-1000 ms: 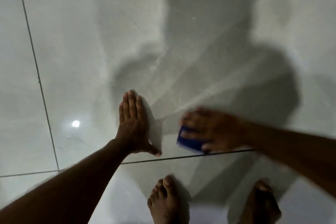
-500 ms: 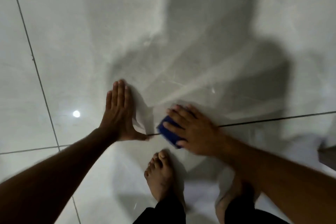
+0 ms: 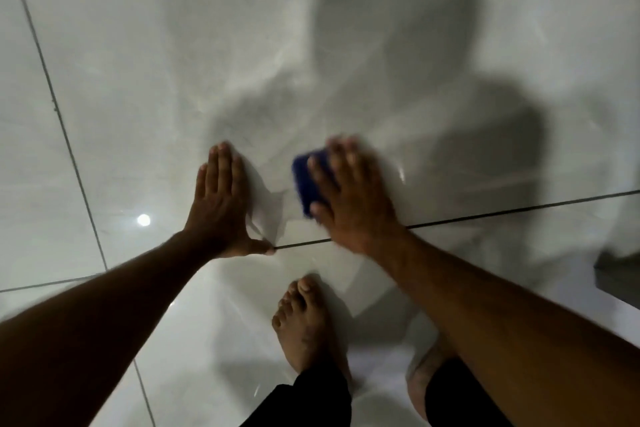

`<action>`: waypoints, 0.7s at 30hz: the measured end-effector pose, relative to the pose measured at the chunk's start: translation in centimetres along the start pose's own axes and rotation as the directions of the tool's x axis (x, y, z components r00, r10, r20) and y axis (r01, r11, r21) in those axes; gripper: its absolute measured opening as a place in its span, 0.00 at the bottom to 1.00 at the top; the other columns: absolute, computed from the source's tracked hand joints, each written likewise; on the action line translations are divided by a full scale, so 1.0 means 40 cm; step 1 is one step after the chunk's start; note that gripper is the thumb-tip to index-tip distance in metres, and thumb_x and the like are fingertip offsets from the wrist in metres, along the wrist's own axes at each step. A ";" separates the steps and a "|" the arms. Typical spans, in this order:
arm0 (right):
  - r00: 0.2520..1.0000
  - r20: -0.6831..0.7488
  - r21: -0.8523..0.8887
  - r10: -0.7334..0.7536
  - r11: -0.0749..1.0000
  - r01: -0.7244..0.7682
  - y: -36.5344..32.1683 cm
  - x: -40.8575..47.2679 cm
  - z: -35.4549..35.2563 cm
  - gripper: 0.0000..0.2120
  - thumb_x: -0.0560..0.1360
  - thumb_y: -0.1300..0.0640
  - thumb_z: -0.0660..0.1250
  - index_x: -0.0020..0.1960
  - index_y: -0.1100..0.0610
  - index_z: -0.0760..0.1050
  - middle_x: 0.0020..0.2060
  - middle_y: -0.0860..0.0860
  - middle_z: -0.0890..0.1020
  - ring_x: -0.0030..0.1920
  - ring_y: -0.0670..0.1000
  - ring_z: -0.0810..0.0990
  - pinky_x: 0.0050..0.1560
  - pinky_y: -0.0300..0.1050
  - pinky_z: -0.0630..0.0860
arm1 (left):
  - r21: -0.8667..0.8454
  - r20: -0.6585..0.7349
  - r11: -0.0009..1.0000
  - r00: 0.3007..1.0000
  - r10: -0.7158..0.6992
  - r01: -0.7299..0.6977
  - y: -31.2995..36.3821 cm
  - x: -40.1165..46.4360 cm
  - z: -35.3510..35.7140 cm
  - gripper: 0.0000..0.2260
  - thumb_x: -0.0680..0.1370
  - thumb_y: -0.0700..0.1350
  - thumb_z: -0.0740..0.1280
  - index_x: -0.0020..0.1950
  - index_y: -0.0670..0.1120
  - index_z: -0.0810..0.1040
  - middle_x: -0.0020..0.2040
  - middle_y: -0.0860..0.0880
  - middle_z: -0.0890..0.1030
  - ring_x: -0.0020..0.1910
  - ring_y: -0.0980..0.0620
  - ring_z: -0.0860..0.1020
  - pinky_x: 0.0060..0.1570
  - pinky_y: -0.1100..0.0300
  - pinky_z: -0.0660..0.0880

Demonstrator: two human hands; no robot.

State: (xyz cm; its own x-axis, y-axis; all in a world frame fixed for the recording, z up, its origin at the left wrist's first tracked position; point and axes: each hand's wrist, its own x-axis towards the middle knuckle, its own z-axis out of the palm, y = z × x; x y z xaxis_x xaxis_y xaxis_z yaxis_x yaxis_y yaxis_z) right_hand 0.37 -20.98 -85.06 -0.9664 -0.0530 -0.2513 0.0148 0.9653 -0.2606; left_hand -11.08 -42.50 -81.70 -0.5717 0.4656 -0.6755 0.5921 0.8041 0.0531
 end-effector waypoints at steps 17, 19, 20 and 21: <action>0.238 0.141 0.331 0.961 0.181 -0.926 0.093 -0.138 0.005 0.37 0.80 0.39 0.50 0.79 0.63 0.50 0.77 0.69 0.53 0.76 0.72 0.54 0.74 0.68 0.54 | 0.034 -0.007 0.999 1.000 -0.026 0.026 0.003 0.010 0.011 0.78 0.47 0.82 0.65 0.76 0.36 0.31 0.77 0.33 0.31 0.77 0.36 0.31 0.77 0.39 0.42; 0.316 0.230 0.337 0.920 0.230 -0.913 -0.101 -0.114 0.022 0.37 0.79 0.41 0.54 0.78 0.65 0.53 0.76 0.71 0.56 0.75 0.74 0.55 0.74 0.68 0.54 | 0.045 -0.033 0.999 0.999 -0.025 0.027 0.004 0.005 0.008 0.78 0.48 0.81 0.67 0.77 0.36 0.32 0.78 0.33 0.34 0.78 0.35 0.34 0.77 0.39 0.44; 0.352 0.280 0.345 0.893 0.248 -0.905 -0.181 -0.097 0.022 0.37 0.79 0.42 0.56 0.77 0.65 0.54 0.76 0.72 0.55 0.75 0.74 0.54 0.74 0.68 0.53 | 0.041 -0.046 0.999 0.999 -0.022 0.024 0.008 -0.002 0.006 0.78 0.48 0.80 0.69 0.77 0.36 0.34 0.79 0.33 0.36 0.78 0.35 0.36 0.77 0.39 0.45; 0.380 0.332 0.352 0.863 0.260 -0.899 -0.240 -0.075 0.006 0.37 0.79 0.43 0.57 0.78 0.65 0.52 0.76 0.72 0.52 0.76 0.74 0.51 0.75 0.68 0.51 | 0.027 -0.063 0.999 0.998 -0.032 0.034 0.013 -0.011 0.004 0.78 0.48 0.78 0.72 0.77 0.35 0.36 0.79 0.33 0.39 0.79 0.34 0.39 0.77 0.39 0.46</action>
State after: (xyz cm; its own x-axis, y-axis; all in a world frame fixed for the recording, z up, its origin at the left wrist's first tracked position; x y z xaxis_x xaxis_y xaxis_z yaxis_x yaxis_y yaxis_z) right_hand 3.17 -30.16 -82.02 -0.2694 0.7285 -0.6299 0.9630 0.2092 -0.1699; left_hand -10.41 -42.36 -81.50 -0.6249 0.4619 -0.6294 0.5876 0.8091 0.0103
